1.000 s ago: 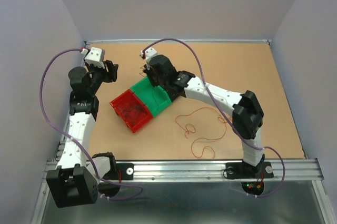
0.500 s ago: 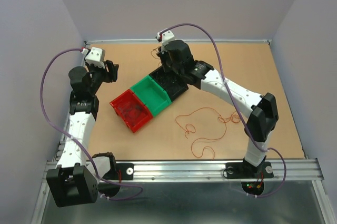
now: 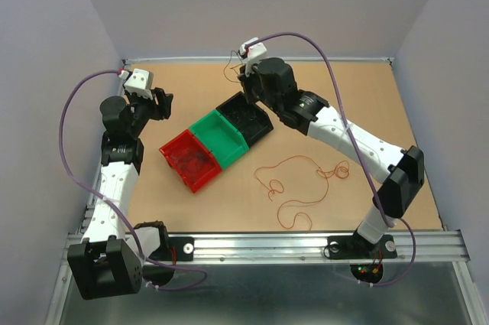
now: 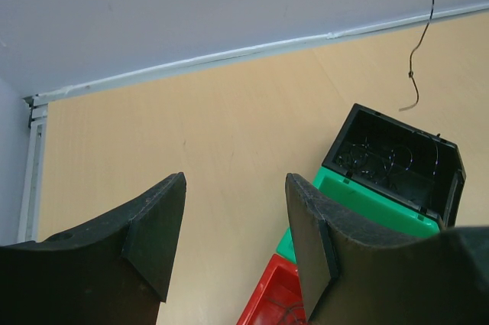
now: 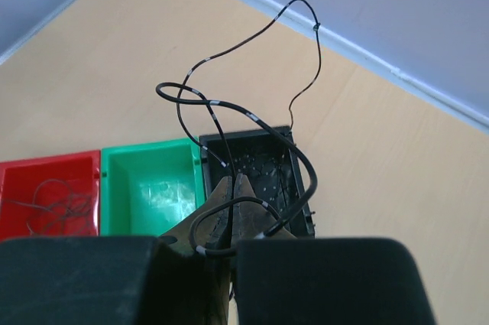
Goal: Untangle the cables
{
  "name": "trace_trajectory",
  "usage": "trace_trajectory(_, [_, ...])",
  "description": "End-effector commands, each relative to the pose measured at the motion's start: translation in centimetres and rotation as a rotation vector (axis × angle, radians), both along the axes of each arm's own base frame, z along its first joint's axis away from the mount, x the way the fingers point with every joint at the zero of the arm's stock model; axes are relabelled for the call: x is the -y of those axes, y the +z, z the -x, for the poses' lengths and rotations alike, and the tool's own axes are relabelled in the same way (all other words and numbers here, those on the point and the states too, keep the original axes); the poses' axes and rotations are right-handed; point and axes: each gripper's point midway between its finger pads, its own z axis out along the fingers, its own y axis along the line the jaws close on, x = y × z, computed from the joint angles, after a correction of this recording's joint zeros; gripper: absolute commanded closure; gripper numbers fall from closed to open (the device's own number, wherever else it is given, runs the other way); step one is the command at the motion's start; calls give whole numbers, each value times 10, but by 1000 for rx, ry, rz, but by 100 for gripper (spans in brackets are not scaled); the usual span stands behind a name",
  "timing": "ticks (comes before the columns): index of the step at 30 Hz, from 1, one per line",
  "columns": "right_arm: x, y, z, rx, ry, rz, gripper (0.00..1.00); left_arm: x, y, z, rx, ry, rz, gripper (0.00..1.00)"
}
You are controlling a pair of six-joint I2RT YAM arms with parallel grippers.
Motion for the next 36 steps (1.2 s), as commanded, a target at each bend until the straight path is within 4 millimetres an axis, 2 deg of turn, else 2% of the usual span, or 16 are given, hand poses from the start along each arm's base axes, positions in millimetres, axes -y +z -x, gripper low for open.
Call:
trace_trajectory(1, [6,-31,5,-47,6,27,99,1,13,0,58,-12,-16,35])
trace_trajectory(6, [3,-85,10,-161,37,49,100,1,13,0,55,-15,-15,35])
trace_trajectory(7, [2,-106,10,-200,40,65,99,1,12,0,55,-14,-15,35])
trace_trajectory(11, [5,-156,2,-342,89,55,100,2,12,0,53,-18,-14,35])
trace_trajectory(12, [7,-172,-9,-405,128,29,99,2,12,0,54,-18,-15,35])
trace_trajectory(15, [17,-201,-46,-495,108,1,99,3,11,0,50,-26,-13,35])
trace_trajectory(17, [17,-221,-52,-553,114,49,100,4,10,0,46,-33,-12,35])
trace_trajectory(19, [1,-254,-54,-635,167,57,99,5,10,-1,45,-35,-13,35])
trace_trajectory(21, [-4,-282,-55,-679,162,70,99,5,10,-1,44,-35,-12,35])
trace_trajectory(22, [-7,-311,-54,-722,157,91,99,5,9,-1,43,-37,-13,35])
trace_trajectory(25, [0,-354,-51,-775,93,173,99,5,9,-1,45,-37,-14,35])
trace_trajectory(27, [7,-355,-51,-764,58,200,98,5,9,-1,44,-38,-14,35])
trace_trajectory(31, [13,-309,-62,-663,10,171,82,6,6,-3,36,-41,-13,35])
trace_trajectory(32, [11,-281,-66,-615,11,144,78,6,5,-3,34,-41,-16,35])
trace_trajectory(35, [9,-239,-76,-537,1,107,71,5,3,-6,24,-38,-14,35])
trace_trajectory(36, [7,-214,-82,-493,-3,79,69,5,4,-6,26,-38,-15,35])
